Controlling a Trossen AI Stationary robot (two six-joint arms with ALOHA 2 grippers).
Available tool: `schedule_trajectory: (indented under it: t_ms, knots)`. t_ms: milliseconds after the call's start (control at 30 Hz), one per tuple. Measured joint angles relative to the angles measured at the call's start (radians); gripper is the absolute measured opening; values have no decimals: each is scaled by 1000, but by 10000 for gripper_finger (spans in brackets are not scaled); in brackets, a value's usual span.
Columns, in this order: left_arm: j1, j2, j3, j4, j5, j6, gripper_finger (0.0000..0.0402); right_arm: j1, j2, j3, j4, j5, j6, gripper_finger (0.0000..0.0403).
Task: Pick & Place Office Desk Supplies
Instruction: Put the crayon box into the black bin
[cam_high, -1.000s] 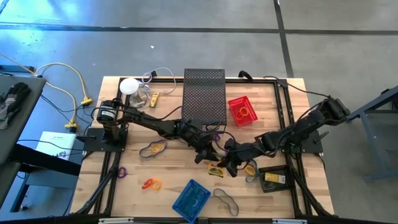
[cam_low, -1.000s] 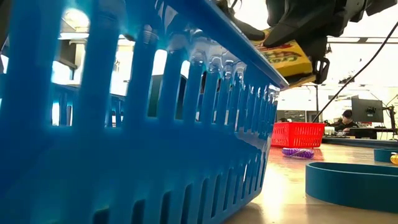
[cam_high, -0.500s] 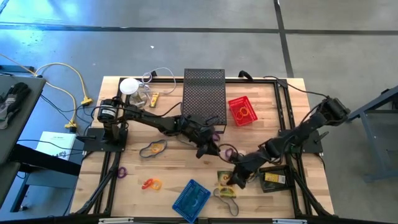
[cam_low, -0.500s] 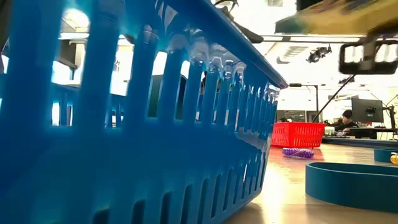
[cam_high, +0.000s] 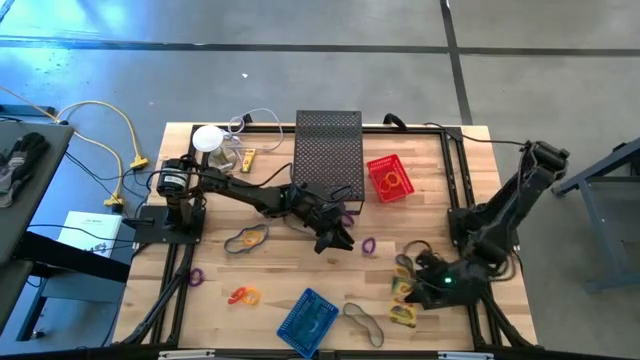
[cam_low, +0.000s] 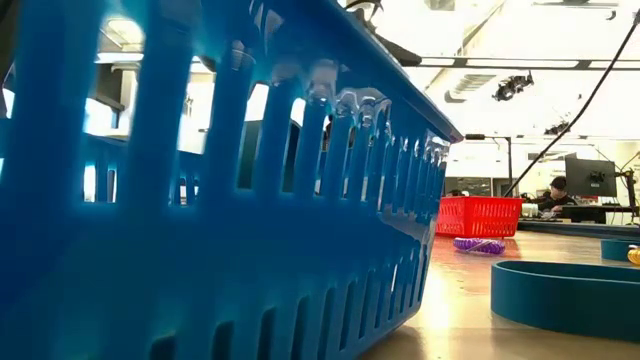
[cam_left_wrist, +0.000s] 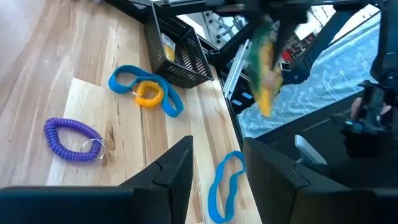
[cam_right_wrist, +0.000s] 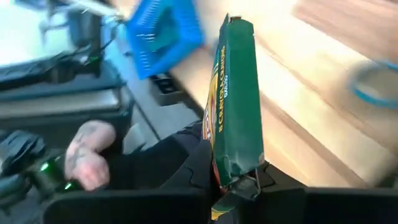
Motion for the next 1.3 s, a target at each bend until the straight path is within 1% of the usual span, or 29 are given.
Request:
schedule_trajectory:
  t_ms: [100, 200, 333, 400, 567, 733, 900, 1000, 1067, 1167, 1233, 1300]
  knots:
    - [0, 0, 0, 8, 0, 0, 137, 79, -7, -1, -109, 86, 168, 19]
    - [0, 0, 0, 15, 1, 0, 137, 156, -6, -1, -156, 154, 313, 19]
    - [0, 0, 0, 16, 1, 0, 137, 244, 11, -1, -200, 219, 417, 20]
    - [1, 0, 0, 23, 1, 0, 137, 272, 11, -1, -227, 225, 448, 20]
    - [14, 0, -1, 55, 1, 0, 137, 315, -16, -1, -309, 179, 463, 21]
    - [26, 0, -1, 72, 0, 0, 137, 325, -76, -1, -432, 177, 463, 21]
    - [31, 0, -1, 75, 0, 0, 137, 359, -163, -1, -573, 122, 449, 22]
    - [34, 0, -1, 76, 0, 0, 137, 381, -210, -1, -635, 58, 393, 22]
    - [37, 0, -1, 75, 0, 0, 137, 386, -235, -1, -660, 8, 320, 22]
    - [43, 0, -1, 75, 21, 0, 137, 383, -266, -1, -678, -62, 167, 22]
    - [51, 0, -1, 74, 52, 0, 137, 383, -283, -1, -693, -90, 71, 22]
    - [56, 0, -1, 75, 71, 0, 137, 383, -298, -1, -709, -95, -26, 22]
